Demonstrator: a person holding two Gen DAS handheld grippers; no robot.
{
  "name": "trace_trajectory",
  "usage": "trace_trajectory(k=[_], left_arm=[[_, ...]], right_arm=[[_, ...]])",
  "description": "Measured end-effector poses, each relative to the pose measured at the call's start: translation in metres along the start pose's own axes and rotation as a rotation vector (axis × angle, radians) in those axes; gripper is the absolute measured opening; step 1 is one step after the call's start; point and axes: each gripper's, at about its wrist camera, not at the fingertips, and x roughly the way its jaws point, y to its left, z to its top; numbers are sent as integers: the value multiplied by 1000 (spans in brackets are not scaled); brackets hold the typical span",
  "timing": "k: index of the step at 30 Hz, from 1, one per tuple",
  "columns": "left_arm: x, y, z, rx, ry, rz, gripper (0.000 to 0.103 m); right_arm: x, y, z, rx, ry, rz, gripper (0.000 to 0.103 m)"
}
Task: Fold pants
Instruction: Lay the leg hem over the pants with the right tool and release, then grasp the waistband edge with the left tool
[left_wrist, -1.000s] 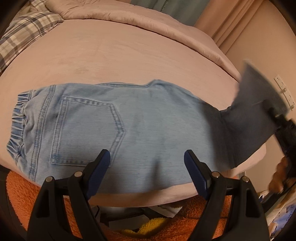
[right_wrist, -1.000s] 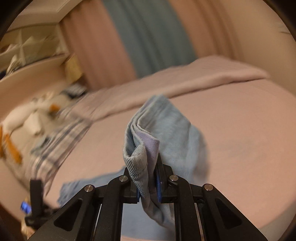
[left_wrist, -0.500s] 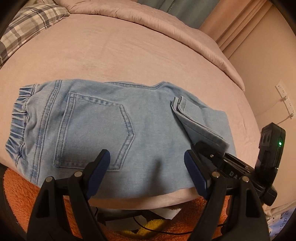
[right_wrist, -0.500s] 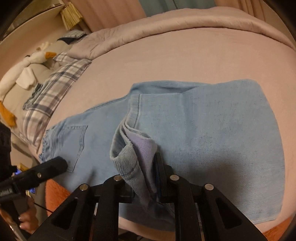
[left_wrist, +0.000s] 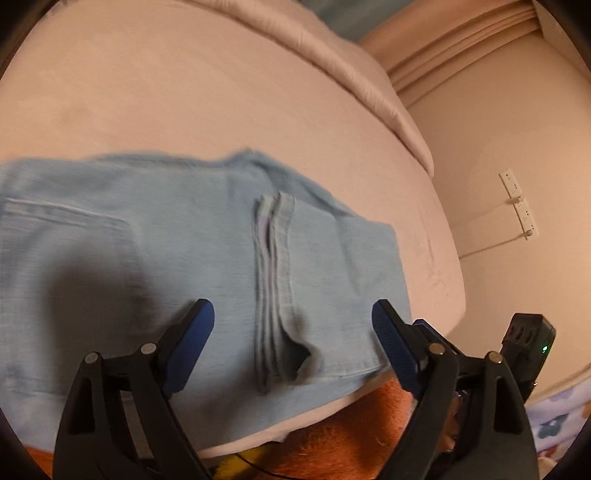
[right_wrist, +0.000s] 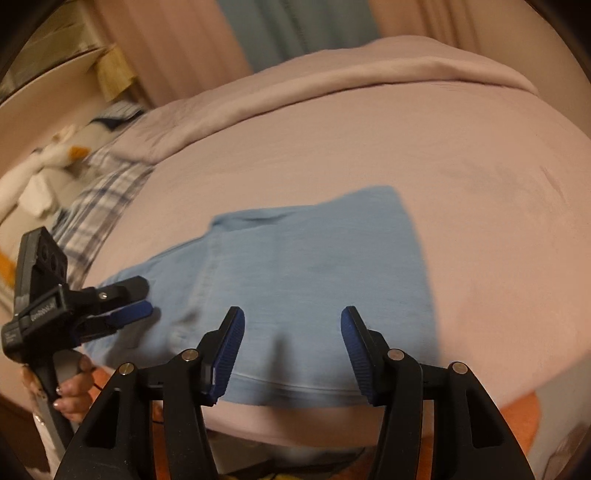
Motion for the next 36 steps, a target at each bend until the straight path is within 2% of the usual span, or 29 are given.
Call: trace_trajectory(k=[3, 5, 6, 7, 8, 9, 11, 13, 18, 22, 25, 31, 36], left_arm=[[17, -3, 0, 4, 49, -7, 70], [27, -2, -1, -13, 74, -28, 46], [31, 0, -2, -24, 83, -36, 43], [33, 2, -1, -32, 80, -42, 35], [33, 4, -2, -38, 77, -35, 15], [33, 6, -3, -48, 78, -29, 9], [28, 11, -4, -84, 67, -56, 8], [16, 8, -5, -76, 40, -55, 8], [-17, -5, -4, 17, -55, 22, 8], [-7, 11, -5, 5, -26, 84, 9], [6, 20, -11, 22, -4, 133, 15], [5, 22, -16, 30, -6, 141, 18], [3, 15, -31, 72, -23, 183, 24]], right_arm=[[1, -12, -3, 31, -8, -92, 54], [1, -17, -5, 48, -17, -116, 46], [-1, -26, -6, 62, -14, -116, 46], [0, -29, -7, 80, -4, -118, 46], [2, -32, -7, 89, 4, -118, 46], [3, -33, -7, 92, 11, -120, 46], [4, -33, -7, 88, 14, -130, 46], [6, -30, -6, 91, 15, -136, 46], [5, -22, -1, 92, 13, -112, 46], [9, -19, 5, 64, -4, -143, 46], [19, -20, 12, 65, -10, -140, 46], [41, -23, 11, 66, 25, -190, 46], [36, -20, -2, 36, 21, -211, 46]])
